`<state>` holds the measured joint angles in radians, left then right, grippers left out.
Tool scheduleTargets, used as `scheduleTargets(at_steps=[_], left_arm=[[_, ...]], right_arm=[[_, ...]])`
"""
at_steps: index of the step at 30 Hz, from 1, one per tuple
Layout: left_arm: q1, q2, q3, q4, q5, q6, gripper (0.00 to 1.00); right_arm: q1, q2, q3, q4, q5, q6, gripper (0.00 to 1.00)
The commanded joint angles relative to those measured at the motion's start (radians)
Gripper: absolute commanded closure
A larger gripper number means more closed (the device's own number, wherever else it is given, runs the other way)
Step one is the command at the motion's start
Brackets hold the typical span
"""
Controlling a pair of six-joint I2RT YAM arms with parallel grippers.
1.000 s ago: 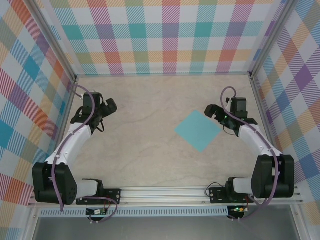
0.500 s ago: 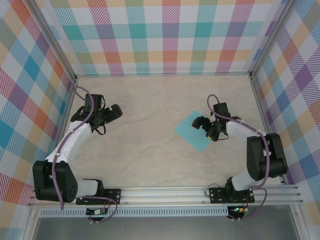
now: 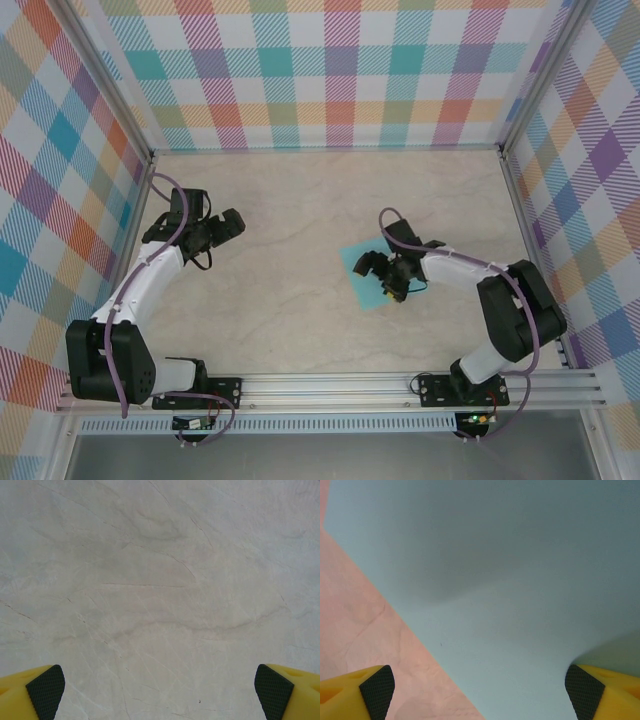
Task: Fold a paper plane with a square sheet of paper (pick it up from the middle)
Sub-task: Move the square sheet of paper to the center of the table.
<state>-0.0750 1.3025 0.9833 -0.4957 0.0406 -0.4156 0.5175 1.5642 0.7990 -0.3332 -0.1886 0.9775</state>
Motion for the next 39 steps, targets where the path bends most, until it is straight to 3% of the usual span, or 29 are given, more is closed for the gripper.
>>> scheduleTargets(at_steps=[1, 4, 9, 16, 23, 39], left_arm=[[0.011, 0.012, -0.011, -0.004, -0.002, -0.015, 0.0], [0.011, 0.02, -0.005, -0.011, 0.019, -0.012, 0.0], [0.011, 0.022, -0.008, -0.004, 0.06, -0.009, 0.0], [0.011, 0.039, -0.011, 0.012, 0.131, -0.022, 0.0], [0.01, 0.055, -0.006, 0.013, 0.146, -0.021, 0.0], [0.006, 0.076, -0.013, 0.029, 0.193, -0.048, 0.0]], right_arm=[[0.059, 0.052, -0.003, -0.081, -0.04, 0.131, 0.09], [0.06, 0.018, 0.116, -0.23, 0.052, 0.043, 0.08], [0.055, 0.055, 0.353, -0.518, 0.255, -0.233, 0.02], [0.042, 0.293, 0.547, -0.614, 0.244, -0.518, 0.0], [0.029, 0.393, 0.608, -0.605, 0.242, -0.557, 0.0], [-0.002, 0.431, 0.573, -0.566, 0.26, -0.542, 0.0]])
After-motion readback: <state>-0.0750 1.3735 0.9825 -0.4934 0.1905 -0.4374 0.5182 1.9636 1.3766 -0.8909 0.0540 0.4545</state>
